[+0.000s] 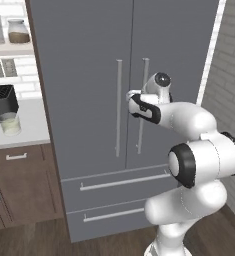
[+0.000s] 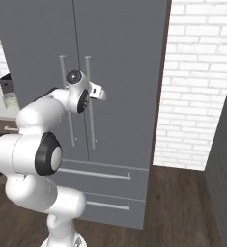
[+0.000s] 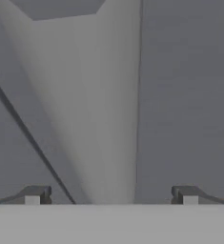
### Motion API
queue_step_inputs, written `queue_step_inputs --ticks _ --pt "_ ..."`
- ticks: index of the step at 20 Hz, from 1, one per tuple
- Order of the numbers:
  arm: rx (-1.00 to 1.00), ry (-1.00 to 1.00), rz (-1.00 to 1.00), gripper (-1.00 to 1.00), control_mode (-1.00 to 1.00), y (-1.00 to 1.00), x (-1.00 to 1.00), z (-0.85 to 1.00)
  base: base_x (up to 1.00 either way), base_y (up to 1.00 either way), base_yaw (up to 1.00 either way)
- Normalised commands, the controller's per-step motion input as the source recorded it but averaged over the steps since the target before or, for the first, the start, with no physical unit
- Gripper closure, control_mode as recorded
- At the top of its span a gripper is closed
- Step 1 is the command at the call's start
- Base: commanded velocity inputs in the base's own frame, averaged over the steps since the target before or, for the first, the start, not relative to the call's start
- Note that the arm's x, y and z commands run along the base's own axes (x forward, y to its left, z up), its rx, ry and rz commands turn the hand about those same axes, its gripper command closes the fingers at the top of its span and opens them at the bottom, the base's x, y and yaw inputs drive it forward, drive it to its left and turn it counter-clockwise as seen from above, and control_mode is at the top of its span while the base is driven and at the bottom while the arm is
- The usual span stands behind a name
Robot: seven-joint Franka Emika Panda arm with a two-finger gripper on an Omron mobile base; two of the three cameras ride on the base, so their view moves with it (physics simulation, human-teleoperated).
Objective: Grab a lemon wedge from the fridge and one ice cube from the ice bowl, and put them in the glass of lemonade.
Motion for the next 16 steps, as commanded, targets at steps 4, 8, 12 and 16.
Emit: queue_step_inputs --ticks 4,8,12,16 --pt "0.00 0.00 0.00 1.00 -1.00 0.00 0.18 0.00 0.00 0.00 0.00" --pt "0.00 0.00 0.00 1.00 -1.00 0.00 0.00 0.00 0.00 0.00 0.00" --pt "0.00 0.00 -0.04 1.00 -1.00 -0.18 -0.07 0.02 0.00 0.00 0.00" --pt "0.00 0.00 -0.09 1.00 -1.00 -0.69 -0.43 0.00 0.00 0.00 0.00"
